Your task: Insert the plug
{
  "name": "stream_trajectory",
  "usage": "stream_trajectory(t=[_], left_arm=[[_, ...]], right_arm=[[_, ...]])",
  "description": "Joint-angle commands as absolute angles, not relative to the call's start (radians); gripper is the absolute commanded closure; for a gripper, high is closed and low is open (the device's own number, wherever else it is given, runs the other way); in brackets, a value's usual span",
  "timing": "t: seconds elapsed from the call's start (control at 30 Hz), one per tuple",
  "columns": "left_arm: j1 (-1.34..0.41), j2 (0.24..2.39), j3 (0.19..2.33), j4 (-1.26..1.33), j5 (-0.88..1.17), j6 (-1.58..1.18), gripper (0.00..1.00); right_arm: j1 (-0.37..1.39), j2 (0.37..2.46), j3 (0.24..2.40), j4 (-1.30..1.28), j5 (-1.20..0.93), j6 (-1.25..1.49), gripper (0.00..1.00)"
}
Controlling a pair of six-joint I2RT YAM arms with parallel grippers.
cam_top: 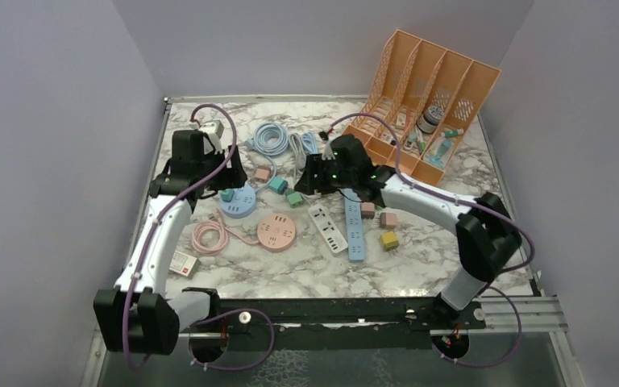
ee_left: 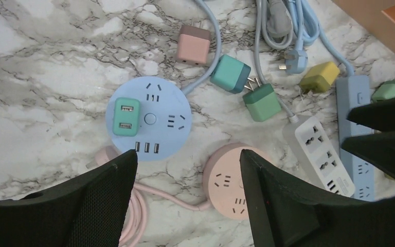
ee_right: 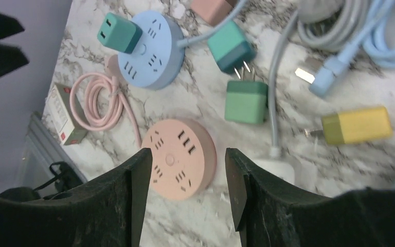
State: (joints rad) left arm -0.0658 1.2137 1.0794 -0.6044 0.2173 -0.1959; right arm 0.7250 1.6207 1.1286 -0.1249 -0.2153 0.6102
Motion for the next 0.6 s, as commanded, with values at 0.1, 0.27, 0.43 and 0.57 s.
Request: stream_trajectory(t=[0.1,0.27,0.43,0.57], left_arm=[[-0.063,0.950,0.881,-0.425,0.133,-0.382,0.25],[-0.064,0.869,0.812,-0.392,0.173,-0.419,0.24],[-0.066,0.815,0.740,-0.362,0.172,-0.471,0.24],[-0.066,0.795,0.688,-0.353,0.139,-0.490,0.24]], right_arm=[[0.818,1.954,1.460,-0.222,-0.021,0.457,0.45],[0.871,2.127,1.674,-0.220,0.125,0.444,0.46],[0.892,2.269,1.827,-0.219,0.248,0.473,0.45],[0.896,2.351,1.896,-0.169,0.245,0.437,0.44]])
